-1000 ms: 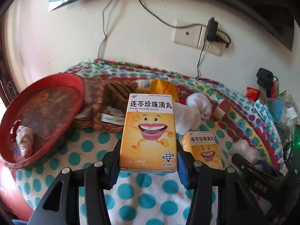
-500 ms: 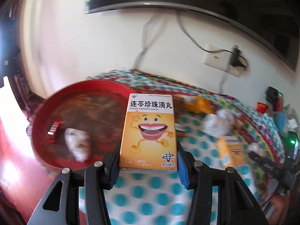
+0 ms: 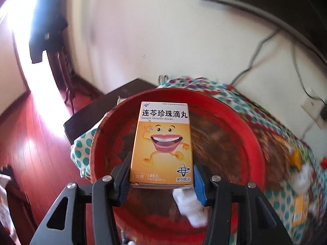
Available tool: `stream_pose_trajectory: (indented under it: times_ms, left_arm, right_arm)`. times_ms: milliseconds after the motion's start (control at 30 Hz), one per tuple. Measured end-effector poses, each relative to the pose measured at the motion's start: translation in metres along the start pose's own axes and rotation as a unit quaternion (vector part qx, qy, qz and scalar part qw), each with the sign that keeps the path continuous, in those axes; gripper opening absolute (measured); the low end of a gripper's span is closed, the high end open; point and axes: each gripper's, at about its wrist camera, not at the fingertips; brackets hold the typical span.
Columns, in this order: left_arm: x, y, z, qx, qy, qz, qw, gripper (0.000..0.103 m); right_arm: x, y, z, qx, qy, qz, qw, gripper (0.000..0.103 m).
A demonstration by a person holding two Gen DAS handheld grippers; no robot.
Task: Organize objects
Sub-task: 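Carry the yellow box over the red tray and release it with the left gripper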
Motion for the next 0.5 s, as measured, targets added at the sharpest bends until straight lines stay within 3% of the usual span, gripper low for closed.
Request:
stream_pose_trajectory:
  times_ms: [300, 500]
  left_arm:
    - [-0.004, 0.033, 0.06, 0.055, 0.054, -0.02, 0.9968, 0.052]
    - [-0.007, 0.037, 0.09, 0.086, 0.057, -0.039, 0.9939, 0.052]
  right_arm:
    - [0.002, 0.0, 0.001, 0.002, -0.004, -0.004, 1.0, 0.103]
    - [0.004, 0.001, 0.002, 0.003, -0.005, -0.008, 1.0, 0.103]
Point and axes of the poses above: each gripper's, at about its wrist camera, not at the fingertips, and z roughly the way its jaws point, x to its left, y to its top, and after that the axes turned 9 degrees about z, right-handed
